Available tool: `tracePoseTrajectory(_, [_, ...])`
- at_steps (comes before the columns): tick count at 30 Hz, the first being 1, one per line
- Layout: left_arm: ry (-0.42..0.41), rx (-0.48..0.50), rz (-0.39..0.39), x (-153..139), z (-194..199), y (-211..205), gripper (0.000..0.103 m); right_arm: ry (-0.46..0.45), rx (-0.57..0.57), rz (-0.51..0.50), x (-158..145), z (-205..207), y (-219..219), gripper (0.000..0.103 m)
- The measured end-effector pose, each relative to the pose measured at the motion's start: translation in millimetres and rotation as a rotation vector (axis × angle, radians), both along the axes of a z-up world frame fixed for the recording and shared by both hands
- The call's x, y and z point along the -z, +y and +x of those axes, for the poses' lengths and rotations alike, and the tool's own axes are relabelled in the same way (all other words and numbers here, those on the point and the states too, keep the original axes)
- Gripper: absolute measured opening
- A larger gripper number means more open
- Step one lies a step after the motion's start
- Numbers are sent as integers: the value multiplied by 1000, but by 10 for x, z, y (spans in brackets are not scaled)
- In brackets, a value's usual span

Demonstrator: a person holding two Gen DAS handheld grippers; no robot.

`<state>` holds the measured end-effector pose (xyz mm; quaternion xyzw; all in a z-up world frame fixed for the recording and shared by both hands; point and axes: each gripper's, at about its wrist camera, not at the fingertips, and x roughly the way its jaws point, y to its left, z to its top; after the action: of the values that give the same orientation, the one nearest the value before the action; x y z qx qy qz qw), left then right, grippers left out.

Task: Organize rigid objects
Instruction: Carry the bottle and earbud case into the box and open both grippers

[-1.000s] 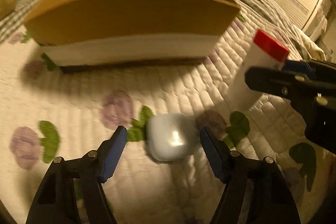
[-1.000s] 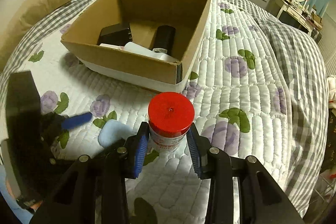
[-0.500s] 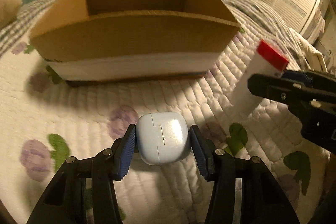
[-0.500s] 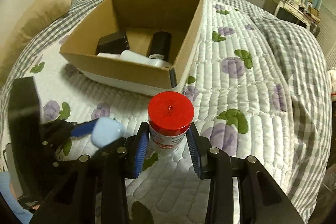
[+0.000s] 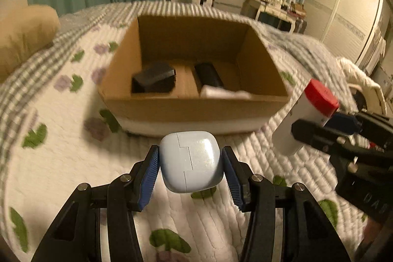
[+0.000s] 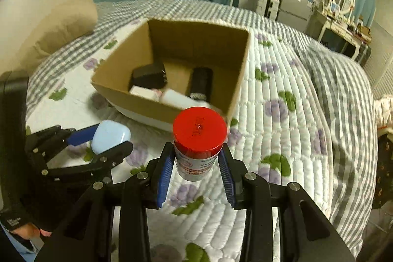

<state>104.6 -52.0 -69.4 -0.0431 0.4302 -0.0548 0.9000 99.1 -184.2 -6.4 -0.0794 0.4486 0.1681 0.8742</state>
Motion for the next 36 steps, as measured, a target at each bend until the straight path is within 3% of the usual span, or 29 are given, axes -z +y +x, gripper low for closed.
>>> tracePoseTrajectory(10, [-145, 2, 22, -649, 203, 157, 52, -101, -11, 28, -547, 121, 207, 36])
tracePoseTrajectory(17, [-196, -2, 75, -812, 566, 217, 52, -152, -2, 43, -802, 407, 295, 36])
tracePoseTrajectory(23, [-178, 26, 94, -681, 948, 221, 52, -159, 30, 33, -789, 750, 285, 36])
tracePoseTrajectory(36, [-85, 94, 83, -102, 1450, 102, 52, -49, 50, 3, -159, 1275, 242, 36])
